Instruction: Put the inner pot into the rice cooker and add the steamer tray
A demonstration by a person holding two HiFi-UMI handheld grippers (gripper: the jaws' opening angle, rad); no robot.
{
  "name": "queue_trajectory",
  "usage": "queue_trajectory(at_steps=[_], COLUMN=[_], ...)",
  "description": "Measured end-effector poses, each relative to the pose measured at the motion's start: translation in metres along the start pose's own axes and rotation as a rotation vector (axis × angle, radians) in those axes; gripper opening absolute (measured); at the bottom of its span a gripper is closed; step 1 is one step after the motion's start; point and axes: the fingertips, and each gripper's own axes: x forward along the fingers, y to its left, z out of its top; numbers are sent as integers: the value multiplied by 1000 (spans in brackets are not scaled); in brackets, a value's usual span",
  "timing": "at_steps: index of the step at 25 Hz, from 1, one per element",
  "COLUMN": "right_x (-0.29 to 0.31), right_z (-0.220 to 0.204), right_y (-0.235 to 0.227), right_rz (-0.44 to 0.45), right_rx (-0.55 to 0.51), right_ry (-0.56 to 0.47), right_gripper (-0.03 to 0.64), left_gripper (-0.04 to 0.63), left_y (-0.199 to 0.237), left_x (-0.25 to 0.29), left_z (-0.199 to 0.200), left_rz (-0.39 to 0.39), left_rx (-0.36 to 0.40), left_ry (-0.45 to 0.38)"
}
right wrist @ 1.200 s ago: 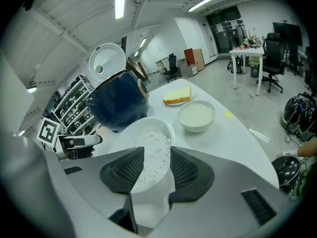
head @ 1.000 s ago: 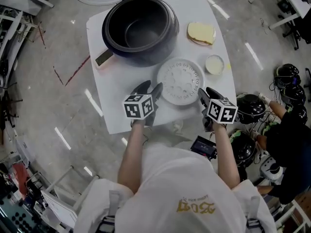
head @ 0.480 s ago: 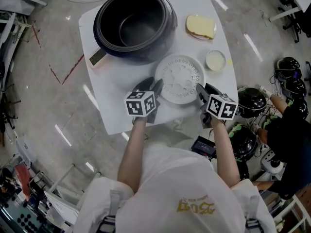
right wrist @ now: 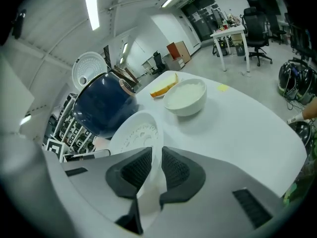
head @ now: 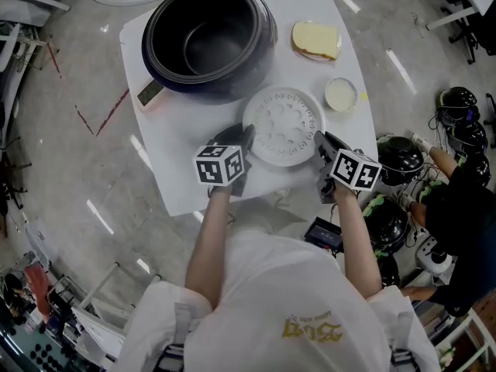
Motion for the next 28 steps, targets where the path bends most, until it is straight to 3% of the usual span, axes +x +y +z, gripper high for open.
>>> queue_trajectory(at_steps=[10, 28], right_x=[-7, -56], right_z=[-1, 24], right_y=[2, 35], right_rz=[23, 129], right_rx=[-1, -40], right_ry=[12, -84], right_gripper=[66, 58], left_gripper=[87, 75], left_y=[-6, -46], left_x=[-8, -57], left_z=[5, 34], left_rz=[13, 19], left_rx=[-9, 2], left_ry=[-18, -168])
